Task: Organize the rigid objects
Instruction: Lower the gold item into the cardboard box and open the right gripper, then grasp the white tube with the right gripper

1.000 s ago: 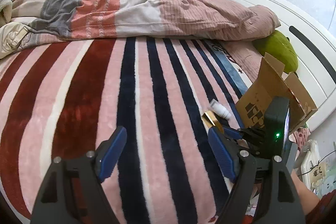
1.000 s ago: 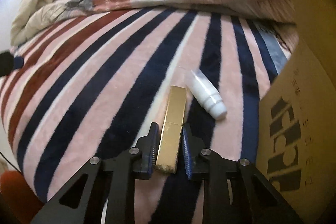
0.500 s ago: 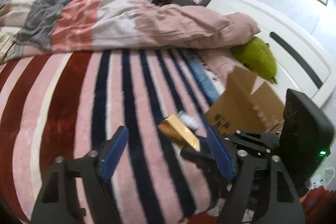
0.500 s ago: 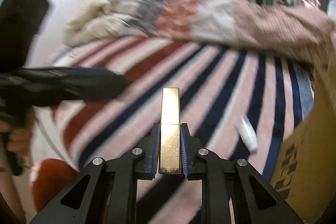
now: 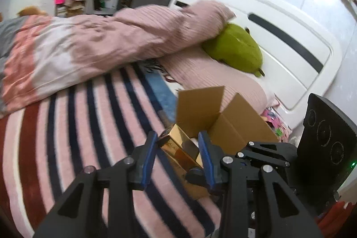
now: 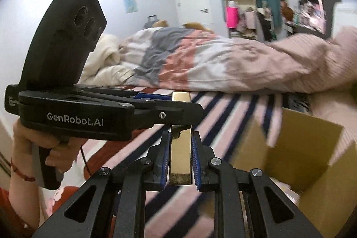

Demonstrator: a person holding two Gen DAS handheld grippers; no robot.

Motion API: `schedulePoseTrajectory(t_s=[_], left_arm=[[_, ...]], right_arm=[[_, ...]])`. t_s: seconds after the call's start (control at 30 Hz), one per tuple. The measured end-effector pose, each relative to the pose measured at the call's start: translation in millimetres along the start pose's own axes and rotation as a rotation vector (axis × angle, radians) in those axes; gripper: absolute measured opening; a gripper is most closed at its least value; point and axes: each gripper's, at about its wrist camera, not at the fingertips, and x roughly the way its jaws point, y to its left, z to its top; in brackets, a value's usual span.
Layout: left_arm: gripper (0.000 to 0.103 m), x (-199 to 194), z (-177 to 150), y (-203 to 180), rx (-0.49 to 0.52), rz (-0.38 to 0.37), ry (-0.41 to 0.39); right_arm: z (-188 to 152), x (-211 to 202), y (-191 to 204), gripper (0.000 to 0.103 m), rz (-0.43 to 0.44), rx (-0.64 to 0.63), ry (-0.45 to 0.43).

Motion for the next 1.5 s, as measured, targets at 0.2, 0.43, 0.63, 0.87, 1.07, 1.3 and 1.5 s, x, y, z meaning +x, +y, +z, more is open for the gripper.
schedulePoseTrajectory(t_s=[0.2, 0.43, 0.63, 0.87, 1.07, 1.3, 1.5], left_arm=[[0.035, 67, 28, -35, 0.069, -0.061, 0.164], [0.035, 112, 27, -54, 0.092, -0.021, 0.321], [0.043, 114, 23, -57, 0.095, 0.011, 0.346], [0.064, 55, 27, -42, 0.066, 0.053, 0.201], [0.071, -33, 6, 1, 0.009, 0.173, 0.023], [0.073, -83, -48, 75, -0.107, 0.305, -0.065], [0.076, -69, -98, 128, -0.203, 0.267, -0.05]], right_arm=[[-5, -20, -61, 0.013, -0.101, 0.114, 0.085], [-19, -15, -101, 0.013, -0.104, 0.213, 0.231], [-28, -14, -102, 0.014, -0.12, 0.217, 0.275], [-19, -17, -88, 0.014, -0.136, 0.205, 0.261], [9, -23, -22, 0.023, -0.044, 0.064, 0.108], [5, 36, 68, 0.023, 0.038, -0.174, 0.16], [-37, 106, 85, 0.024, -0.036, -0.191, 0.343]])
